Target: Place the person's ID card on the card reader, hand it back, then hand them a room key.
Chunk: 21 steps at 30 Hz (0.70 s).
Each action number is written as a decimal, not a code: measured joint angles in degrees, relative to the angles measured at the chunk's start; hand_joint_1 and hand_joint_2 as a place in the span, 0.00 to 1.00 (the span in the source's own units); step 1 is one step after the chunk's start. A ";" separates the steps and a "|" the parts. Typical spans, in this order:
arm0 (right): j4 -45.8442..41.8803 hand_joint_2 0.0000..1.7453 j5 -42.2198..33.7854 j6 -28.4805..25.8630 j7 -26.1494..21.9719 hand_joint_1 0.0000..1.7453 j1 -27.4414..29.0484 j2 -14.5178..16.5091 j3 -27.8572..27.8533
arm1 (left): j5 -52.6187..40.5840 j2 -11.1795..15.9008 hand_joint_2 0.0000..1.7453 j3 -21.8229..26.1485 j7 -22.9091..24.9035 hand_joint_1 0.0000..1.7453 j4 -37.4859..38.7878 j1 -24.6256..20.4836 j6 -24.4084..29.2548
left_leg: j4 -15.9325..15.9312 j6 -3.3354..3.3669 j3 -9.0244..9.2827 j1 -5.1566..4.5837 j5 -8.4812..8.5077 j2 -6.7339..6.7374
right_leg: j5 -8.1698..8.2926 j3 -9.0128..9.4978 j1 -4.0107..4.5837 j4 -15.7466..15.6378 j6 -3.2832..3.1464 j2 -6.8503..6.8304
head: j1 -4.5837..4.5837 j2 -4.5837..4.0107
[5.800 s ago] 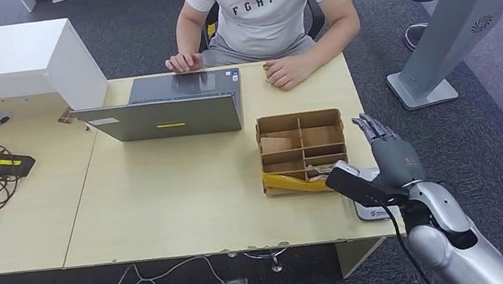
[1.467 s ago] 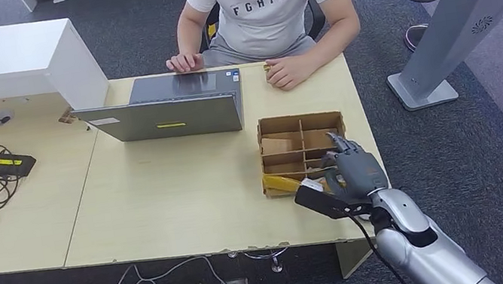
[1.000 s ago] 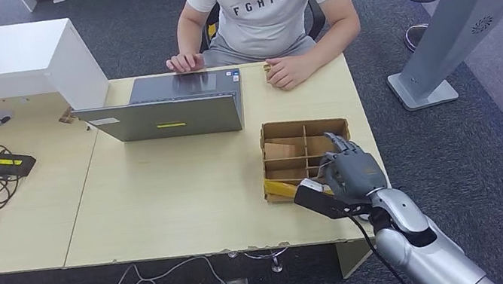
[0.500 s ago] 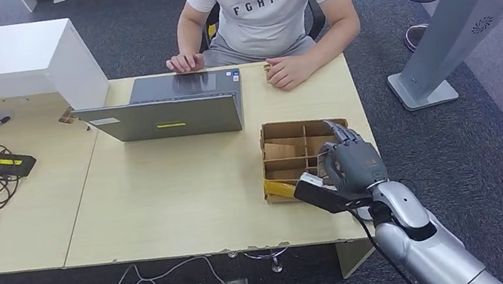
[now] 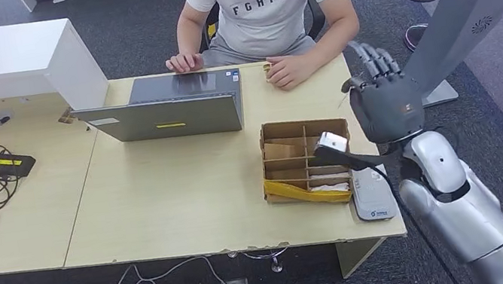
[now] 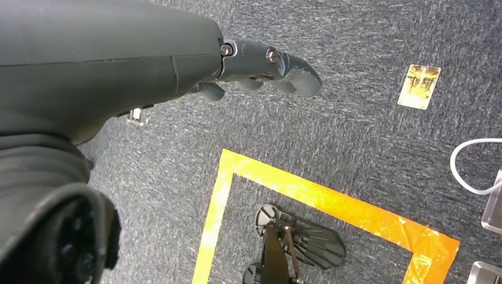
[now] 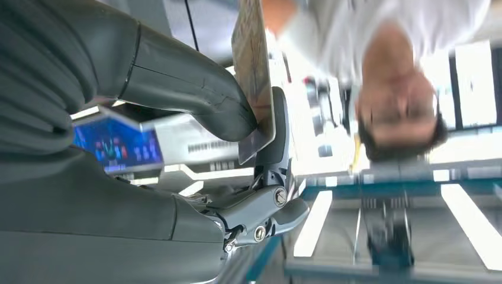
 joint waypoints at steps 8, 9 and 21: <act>-1.73 1.00 0.23 -6.47 -4.12 1.00 -1.77 0.35 -5.63 | -0.16 -0.39 0.00 -0.08 -0.40 0.00 0.02 -0.01 0.00 | -0.01 0.00 -0.01 0.00 0.00 -0.01 | 0.00 0.02 0.00 0.00 0.00 -0.02 | -0.01 0.00; -1.30 1.00 0.10 -7.49 -4.42 1.00 -1.78 0.58 -6.06 | -0.22 -0.42 0.00 -0.08 -0.41 0.00 0.02 -0.03 -0.02 | -0.01 0.00 -0.01 0.01 0.00 -0.01 | 0.00 0.02 0.00 0.00 0.00 -0.02 | -0.01 0.00; 14.18 1.00 -1.08 -16.76 -8.78 1.00 -4.30 2.80 -8.42 | -1.32 -0.58 0.00 -0.31 -0.59 0.00 0.02 -0.12 -0.62 | -0.02 0.00 -0.05 0.01 0.00 -0.01 | 0.00 0.01 0.01 0.00 0.00 -0.02 | 0.00 0.00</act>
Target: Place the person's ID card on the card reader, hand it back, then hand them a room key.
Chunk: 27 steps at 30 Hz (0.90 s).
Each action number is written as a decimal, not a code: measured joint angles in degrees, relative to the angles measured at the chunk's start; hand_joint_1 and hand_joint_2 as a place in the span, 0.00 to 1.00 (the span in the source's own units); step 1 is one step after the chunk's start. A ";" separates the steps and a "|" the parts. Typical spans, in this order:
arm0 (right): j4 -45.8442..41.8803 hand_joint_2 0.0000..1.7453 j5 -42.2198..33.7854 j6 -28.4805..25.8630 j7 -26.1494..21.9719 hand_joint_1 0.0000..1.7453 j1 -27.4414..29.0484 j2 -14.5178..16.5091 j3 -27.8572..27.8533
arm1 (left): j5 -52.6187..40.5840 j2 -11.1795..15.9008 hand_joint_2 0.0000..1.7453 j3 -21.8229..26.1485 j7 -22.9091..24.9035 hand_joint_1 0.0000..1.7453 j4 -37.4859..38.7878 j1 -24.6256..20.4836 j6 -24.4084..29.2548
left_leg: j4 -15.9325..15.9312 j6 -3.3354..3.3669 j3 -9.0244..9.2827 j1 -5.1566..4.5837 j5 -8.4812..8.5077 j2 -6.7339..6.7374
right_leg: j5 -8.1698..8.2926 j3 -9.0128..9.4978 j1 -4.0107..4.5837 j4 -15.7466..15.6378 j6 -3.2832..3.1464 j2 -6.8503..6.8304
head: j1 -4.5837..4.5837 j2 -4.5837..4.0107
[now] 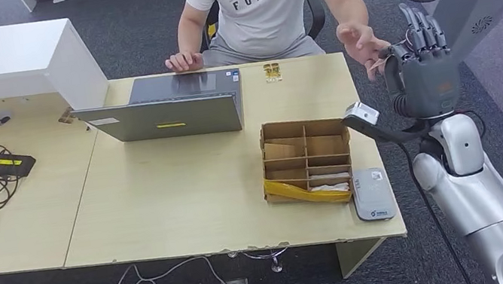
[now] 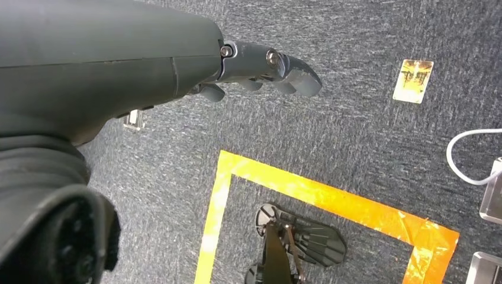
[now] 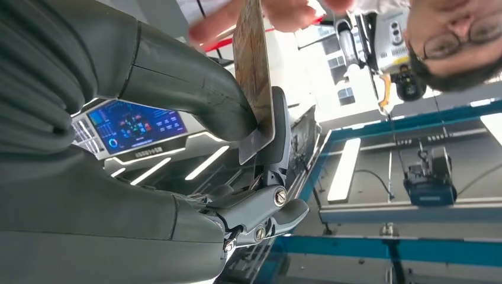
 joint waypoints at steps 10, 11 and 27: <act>11.74 1.00 1.61 0.13 -0.05 1.00 -4.66 3.36 0.36 | -0.50 0.00 0.00 -0.06 -0.19 0.00 0.00 -0.03 -0.91 | 0.00 0.00 0.00 0.01 0.00 0.00 | 0.00 -0.01 0.01 0.01 0.00 -0.01 | 0.00 0.00; 12.37 1.00 1.62 0.13 -0.05 1.00 -4.87 3.58 0.36 | -0.50 0.00 0.00 -0.06 -0.21 0.00 0.00 -0.03 -0.91 | 0.00 0.00 0.00 0.01 0.00 0.00 | 0.00 -0.01 0.01 0.01 0.00 -0.01 | 0.00 0.00; 16.64 1.00 1.63 0.10 -0.01 1.00 -5.64 5.14 0.38 | -0.51 0.13 0.00 -0.06 -0.26 0.00 0.00 -0.02 -0.91 | 0.00 0.00 0.00 0.01 0.00 -0.01 | 0.00 -0.01 0.01 0.00 0.00 -0.01 | -0.01 0.00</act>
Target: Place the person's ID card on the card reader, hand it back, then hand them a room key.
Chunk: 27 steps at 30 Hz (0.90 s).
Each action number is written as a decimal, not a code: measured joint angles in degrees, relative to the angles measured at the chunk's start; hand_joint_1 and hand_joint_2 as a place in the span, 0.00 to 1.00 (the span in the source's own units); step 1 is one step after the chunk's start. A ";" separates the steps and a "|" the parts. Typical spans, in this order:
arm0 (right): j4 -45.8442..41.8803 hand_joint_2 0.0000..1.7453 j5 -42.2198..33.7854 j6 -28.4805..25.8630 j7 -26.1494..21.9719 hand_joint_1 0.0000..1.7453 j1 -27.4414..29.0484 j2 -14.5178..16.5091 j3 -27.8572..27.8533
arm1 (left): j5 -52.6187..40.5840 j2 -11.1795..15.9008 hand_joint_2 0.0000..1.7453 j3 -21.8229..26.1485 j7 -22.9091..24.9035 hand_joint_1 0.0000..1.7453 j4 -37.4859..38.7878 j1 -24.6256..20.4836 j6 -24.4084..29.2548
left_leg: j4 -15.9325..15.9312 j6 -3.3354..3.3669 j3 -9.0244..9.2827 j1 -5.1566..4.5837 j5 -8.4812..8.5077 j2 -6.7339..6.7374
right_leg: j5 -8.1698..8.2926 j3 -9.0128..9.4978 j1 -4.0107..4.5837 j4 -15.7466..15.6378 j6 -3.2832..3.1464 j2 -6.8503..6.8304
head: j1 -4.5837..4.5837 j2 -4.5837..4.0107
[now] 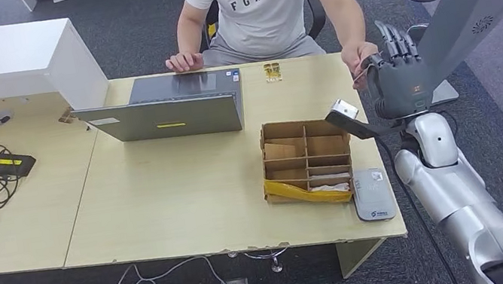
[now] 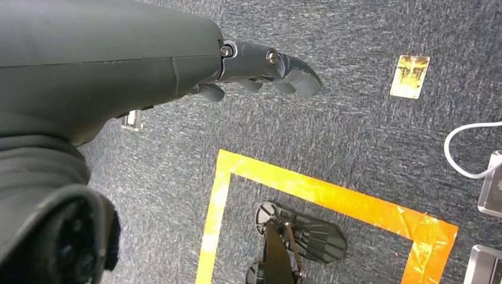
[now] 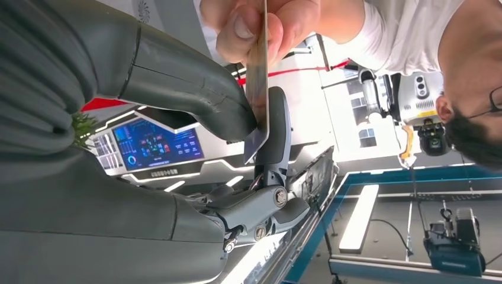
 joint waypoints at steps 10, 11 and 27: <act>2.59 1.00 -0.67 -0.64 0.98 0.13 0.29 0.49 -0.01 | -0.05 -0.01 0.00 -0.41 0.99 0.00 0.00 0.01 0.06 | 0.00 0.00 0.01 0.00 0.00 0.00 | 0.00 -0.02 0.00 -0.01 0.00 0.01 | 0.01 0.00; 2.78 1.00 -0.56 -0.69 1.18 0.00 0.46 0.47 -0.02 | -0.06 -0.01 0.00 -0.57 1.13 0.00 0.00 0.02 0.11 | 0.00 0.00 0.01 0.00 0.00 0.01 | 0.00 -0.02 0.00 -0.01 0.00 0.01 | 0.01 0.00; 1.63 1.00 3.08 -1.00 0.20 0.00 2.84 -3.08 -3.84 | 0.17 -0.48 0.00 -1.57 1.34 0.00 0.02 0.13 0.26 | 0.02 0.00 0.04 -0.01 0.00 0.01 | 0.00 -0.01 -0.01 -0.02 0.00 0.02 | 0.02 0.00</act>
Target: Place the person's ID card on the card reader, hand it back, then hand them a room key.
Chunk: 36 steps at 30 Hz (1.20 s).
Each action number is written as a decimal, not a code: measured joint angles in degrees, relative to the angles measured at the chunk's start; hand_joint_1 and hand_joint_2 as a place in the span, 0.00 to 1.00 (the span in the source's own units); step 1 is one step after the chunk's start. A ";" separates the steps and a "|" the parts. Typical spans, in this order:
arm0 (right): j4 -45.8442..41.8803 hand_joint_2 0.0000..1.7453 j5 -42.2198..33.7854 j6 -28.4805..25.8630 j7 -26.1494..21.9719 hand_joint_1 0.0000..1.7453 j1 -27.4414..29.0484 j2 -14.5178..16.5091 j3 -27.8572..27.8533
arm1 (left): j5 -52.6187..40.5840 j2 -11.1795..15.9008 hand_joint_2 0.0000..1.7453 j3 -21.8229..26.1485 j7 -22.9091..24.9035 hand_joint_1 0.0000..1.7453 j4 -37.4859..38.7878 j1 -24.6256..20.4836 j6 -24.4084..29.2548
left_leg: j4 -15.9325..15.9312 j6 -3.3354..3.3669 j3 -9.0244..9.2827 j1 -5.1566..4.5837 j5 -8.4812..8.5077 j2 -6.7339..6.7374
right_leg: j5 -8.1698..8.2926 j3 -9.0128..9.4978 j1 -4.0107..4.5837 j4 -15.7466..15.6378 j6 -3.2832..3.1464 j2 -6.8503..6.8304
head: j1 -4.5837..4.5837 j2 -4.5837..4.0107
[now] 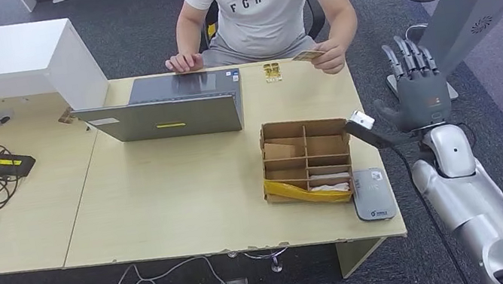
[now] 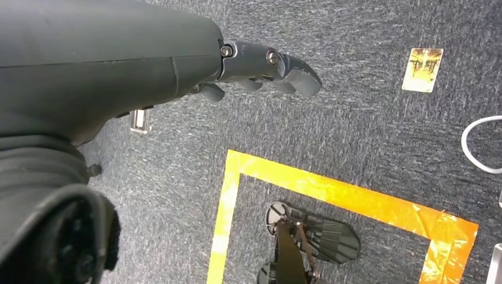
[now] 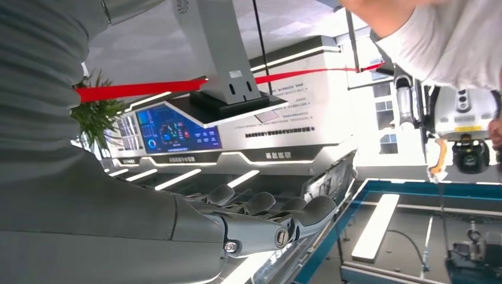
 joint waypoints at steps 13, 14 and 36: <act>-1.98 1.00 -4.80 -0.10 -1.01 0.00 1.85 -3.04 -2.64 | 0.72 -0.48 0.00 -0.67 0.08 0.00 0.00 -0.03 0.13 | 0.00 0.00 0.03 0.00 0.00 0.02 | 0.00 -0.02 0.00 0.00 0.00 0.01 | -0.02 0.00; -2.10 1.00 -5.09 -0.10 -1.01 0.00 1.98 -3.55 -3.00 | 0.87 -0.48 0.00 -0.77 0.08 0.00 0.00 -0.04 0.19 | 0.00 0.00 0.04 0.00 0.00 0.02 | 0.00 -0.02 0.00 0.00 0.00 0.01 | -0.02 0.00; 25.31 1.00 -43.26 29.15 7.09 0.00 17.74 -24.41 -30.92 | 3.78 -0.21 0.00 -0.92 1.00 0.00 0.13 0.26 2.53 | -0.04 0.17 -0.08 -0.05 -0.22 -0.12 | -0.15 -0.09 -0.04 -0.12 0.03 -0.21 | -0.04 0.00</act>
